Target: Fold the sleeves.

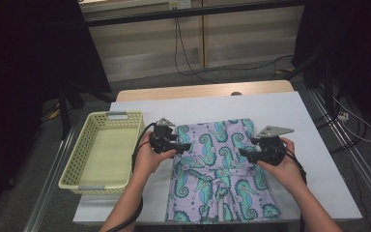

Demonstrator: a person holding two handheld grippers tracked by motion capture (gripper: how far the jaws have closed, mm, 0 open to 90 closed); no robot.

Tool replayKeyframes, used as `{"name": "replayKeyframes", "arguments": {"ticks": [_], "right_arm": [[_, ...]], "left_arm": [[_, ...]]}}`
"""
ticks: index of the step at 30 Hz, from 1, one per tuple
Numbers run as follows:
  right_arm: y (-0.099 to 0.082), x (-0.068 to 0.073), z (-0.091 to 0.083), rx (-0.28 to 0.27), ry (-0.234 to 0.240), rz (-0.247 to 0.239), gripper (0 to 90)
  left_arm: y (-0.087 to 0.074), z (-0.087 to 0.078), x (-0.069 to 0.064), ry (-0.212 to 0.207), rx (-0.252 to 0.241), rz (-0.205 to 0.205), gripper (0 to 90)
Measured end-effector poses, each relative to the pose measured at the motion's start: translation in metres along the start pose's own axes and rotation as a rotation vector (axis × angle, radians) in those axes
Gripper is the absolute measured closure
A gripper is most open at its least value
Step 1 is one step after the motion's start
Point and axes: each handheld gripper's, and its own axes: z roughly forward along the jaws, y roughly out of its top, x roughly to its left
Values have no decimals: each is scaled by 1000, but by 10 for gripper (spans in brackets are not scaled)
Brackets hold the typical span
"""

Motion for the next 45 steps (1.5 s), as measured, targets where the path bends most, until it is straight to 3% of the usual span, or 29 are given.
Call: {"name": "replayKeyframes", "arguments": {"ticks": [4, 9, 11, 14, 17, 21, 24, 28, 36, 38, 45], "right_arm": [[-10, 11, -4, 26, 36, -15, 361], [-18, 24, -11, 45, 71, -49, 366], [-21, 27, -13, 56, 75, -65, 369], [-24, 27, -16, 64, 71, -67, 377], [-29, 28, -21, 71, 27, -80, 383], [-34, 26, -22, 56, 26, -64, 420], [-34, 22, -18, 41, 53, -35, 480], [-33, 24, -16, 43, 62, -55, 509], [-38, 26, -14, 60, 75, -56, 522], [-38, 27, -13, 65, 79, -56, 524], [-39, 27, -9, 78, 86, -45, 531]], "left_arm": [[-10, -2, -9, -15, 5, 36, 236], [-21, -8, -18, -33, -37, 62, 231], [-25, -8, -22, -42, -32, 76, 226], [-30, -8, -29, -63, -30, 87, 230], [-33, -8, -34, -71, -37, 121, 252], [-35, -9, -39, -99, -37, 139, 303], [-39, -7, -45, -113, -31, 145, 348], [-41, -5, -51, -150, -16, 165, 373], [-46, -1, -44, -134, 12, 135, 459], [-46, -1, -45, -121, 24, 152, 496], [-48, 1, -47, -90, 47, 154, 608]]}}
